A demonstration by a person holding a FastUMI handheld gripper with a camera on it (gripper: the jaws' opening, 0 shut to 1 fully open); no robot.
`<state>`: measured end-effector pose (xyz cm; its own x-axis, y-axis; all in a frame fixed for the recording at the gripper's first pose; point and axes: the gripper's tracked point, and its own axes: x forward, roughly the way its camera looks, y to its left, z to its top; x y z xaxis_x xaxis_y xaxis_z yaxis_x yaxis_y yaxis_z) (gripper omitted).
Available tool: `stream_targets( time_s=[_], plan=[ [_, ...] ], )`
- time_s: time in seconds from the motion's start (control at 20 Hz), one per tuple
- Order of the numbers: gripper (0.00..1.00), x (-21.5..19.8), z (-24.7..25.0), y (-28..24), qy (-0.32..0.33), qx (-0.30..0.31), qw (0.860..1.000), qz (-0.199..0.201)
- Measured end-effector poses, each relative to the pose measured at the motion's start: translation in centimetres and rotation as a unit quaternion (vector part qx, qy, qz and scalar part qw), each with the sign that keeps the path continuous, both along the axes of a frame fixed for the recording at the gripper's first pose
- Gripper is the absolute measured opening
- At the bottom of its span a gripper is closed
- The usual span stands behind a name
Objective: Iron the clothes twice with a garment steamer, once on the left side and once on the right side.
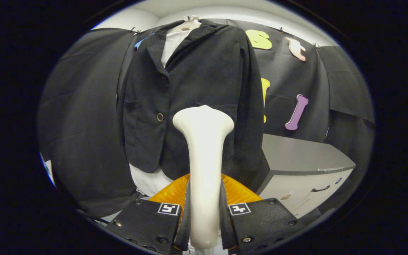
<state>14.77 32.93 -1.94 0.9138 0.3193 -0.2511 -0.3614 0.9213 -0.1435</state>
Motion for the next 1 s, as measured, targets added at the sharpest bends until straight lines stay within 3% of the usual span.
stream_targets(
  time_s=[0.5, 1.0],
  plan=[
    [0.37, -0.5, -5.3, -2.0, 0.042, -0.037, 0.998, -0.019],
    [0.37, -0.5, -8.8, -1.2, 0.069, -0.064, 0.996, -0.007]
  ],
)
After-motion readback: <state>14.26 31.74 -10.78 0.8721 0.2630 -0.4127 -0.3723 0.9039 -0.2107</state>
